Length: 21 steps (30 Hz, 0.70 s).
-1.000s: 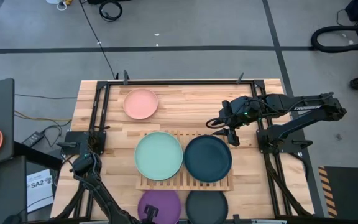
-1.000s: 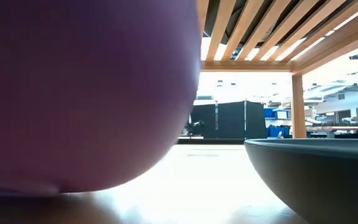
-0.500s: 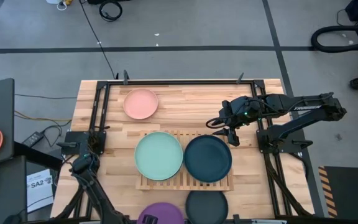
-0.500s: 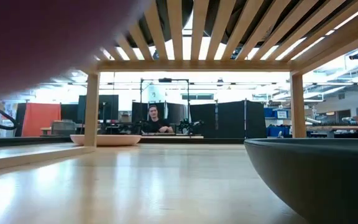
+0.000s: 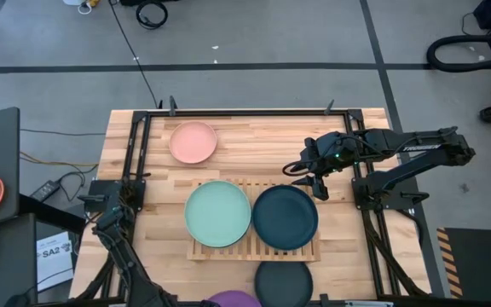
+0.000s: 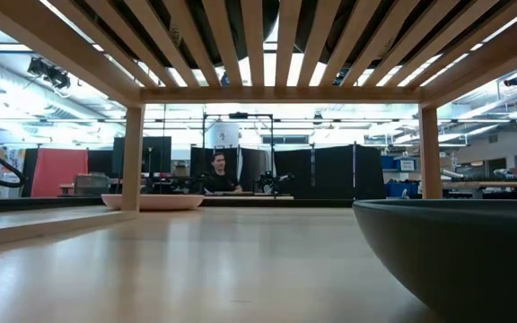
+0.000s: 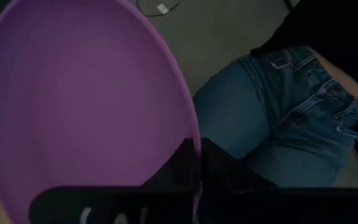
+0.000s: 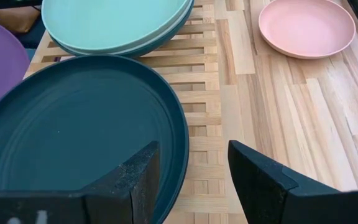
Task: Place and stack plates onto a shelf
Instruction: Stack the purple plate on top of the light green plate on the shelf
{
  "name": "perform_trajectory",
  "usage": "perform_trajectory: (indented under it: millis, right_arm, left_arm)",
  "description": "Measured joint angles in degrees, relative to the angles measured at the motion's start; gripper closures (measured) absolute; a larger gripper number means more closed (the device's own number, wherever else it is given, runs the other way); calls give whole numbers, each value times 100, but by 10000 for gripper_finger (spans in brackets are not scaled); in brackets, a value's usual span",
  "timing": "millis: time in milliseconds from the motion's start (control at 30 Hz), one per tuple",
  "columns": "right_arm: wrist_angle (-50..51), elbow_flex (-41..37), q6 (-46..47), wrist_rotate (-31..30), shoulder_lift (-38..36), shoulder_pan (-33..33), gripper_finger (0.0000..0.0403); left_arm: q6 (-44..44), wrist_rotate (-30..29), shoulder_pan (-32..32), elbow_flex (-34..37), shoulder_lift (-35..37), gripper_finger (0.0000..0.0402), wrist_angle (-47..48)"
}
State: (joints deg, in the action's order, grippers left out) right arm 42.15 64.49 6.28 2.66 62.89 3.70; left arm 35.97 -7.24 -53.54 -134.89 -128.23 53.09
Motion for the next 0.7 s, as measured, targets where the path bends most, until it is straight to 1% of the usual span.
perform_trajectory:
  millis: [300, 700]
  right_arm:
    - [-2, 0, -1, 0, -2, 0, 208]
    - [2, 0, -2, 0, -2, -1, 208]
  left_arm:
    - [-570, -93, 54, -7, 248, 384, -69]
    - [-1678, -877, 151, -11, 1125, 384, -39]
